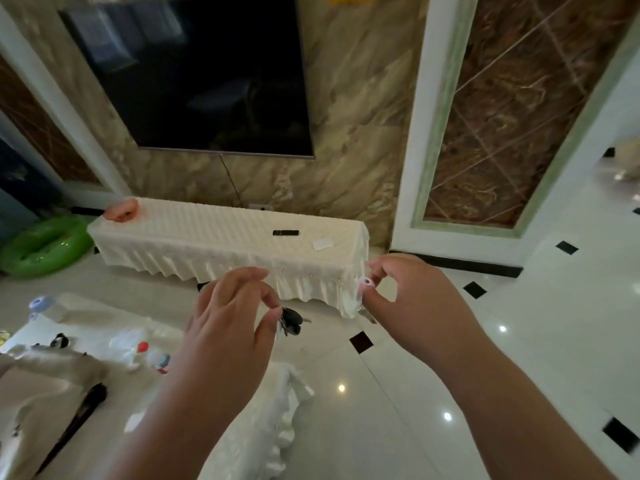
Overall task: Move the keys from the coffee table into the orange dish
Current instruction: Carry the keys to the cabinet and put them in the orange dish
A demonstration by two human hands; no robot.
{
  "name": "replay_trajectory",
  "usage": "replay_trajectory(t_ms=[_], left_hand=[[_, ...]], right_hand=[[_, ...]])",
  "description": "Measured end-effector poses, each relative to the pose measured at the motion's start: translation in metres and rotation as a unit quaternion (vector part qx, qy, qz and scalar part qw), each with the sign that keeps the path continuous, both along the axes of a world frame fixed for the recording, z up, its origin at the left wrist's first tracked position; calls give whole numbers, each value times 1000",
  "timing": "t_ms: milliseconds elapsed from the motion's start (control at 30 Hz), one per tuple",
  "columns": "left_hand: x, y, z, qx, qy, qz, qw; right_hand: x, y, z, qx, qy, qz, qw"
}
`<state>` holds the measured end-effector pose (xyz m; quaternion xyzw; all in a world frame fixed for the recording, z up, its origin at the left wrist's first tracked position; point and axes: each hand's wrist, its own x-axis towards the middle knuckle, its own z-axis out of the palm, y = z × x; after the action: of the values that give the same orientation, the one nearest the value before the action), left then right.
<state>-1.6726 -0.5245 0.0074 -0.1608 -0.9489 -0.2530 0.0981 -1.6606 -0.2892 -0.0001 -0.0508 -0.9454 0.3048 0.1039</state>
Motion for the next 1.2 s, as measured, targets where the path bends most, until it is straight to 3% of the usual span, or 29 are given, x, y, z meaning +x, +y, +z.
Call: replay_trajectory(t_ms=[467, 800, 967, 1200], left_hand=[[-89, 65, -23, 21, -23, -23, 999], [-238, 123, -48, 46, -46, -45, 997], [-311, 150, -46, 40, -49, -68, 996], [-378, 178, -38, 36, -39, -31, 998]], right_hand=[[-83, 64, -11, 39, -32, 9, 999], [-215, 120, 1, 100, -46, -21, 994], [-279, 144, 4, 91, -20, -49, 994], [-353, 174, -5, 82, -31, -14, 996]])
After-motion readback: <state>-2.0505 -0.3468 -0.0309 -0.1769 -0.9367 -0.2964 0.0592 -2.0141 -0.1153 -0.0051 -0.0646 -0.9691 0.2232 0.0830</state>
